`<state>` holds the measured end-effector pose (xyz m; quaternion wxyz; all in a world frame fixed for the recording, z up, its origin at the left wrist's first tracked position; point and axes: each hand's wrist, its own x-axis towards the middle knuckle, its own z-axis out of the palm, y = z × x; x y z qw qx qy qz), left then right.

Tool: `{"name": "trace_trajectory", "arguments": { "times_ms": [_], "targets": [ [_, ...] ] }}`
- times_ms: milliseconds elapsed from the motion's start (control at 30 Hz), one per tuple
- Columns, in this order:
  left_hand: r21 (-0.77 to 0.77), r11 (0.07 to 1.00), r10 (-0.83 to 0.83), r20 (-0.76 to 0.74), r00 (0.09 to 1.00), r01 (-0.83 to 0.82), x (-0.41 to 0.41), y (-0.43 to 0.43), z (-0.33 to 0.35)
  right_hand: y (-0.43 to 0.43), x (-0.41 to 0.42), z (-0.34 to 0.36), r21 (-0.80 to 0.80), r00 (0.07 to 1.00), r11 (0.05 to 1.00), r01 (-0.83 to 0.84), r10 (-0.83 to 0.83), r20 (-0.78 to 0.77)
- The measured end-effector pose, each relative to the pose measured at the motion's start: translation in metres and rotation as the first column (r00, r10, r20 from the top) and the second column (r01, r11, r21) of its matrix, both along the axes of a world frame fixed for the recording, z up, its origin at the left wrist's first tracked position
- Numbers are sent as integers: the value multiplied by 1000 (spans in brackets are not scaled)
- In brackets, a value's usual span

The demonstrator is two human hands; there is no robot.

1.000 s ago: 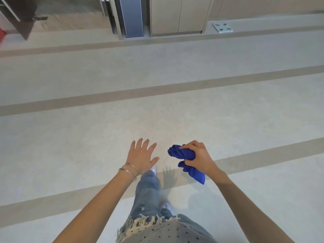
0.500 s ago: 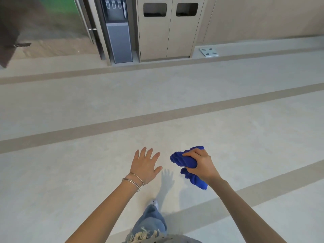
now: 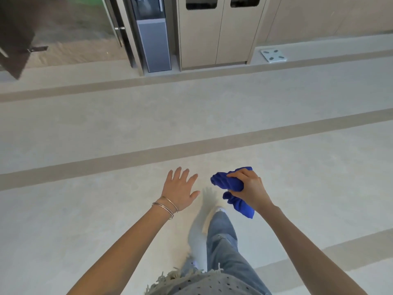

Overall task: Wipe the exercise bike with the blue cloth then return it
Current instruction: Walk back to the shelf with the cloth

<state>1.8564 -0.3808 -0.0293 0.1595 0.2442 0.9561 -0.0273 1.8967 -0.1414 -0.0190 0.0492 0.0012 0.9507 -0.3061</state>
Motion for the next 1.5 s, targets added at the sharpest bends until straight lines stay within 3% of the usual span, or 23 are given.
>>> {"name": "trace_trajectory", "arguments": {
  "times_ms": [400,633,867,1233,1500],
  "targets": [
    [22,994,111,-53,992,-110,-182,101,25,97,-201,14,-103,1000,994,28,-27,12],
    [41,994,97,13,995,-98,-244,159,11,133,-263,4,-139,995,988,61,-50,83],
    [5,995,99,59,993,-99,-334,172,-13,159,-334,-14,-107,980,984,141,-124,153],
    [17,999,48,22,999,-48,-532,178,-7,158,-517,2,-88,983,981,171,-164,80],
    [28,998,49,30,998,-50,-623,194,-12,182,-603,-9,-75,978,979,188,-179,111]
  ]
}}
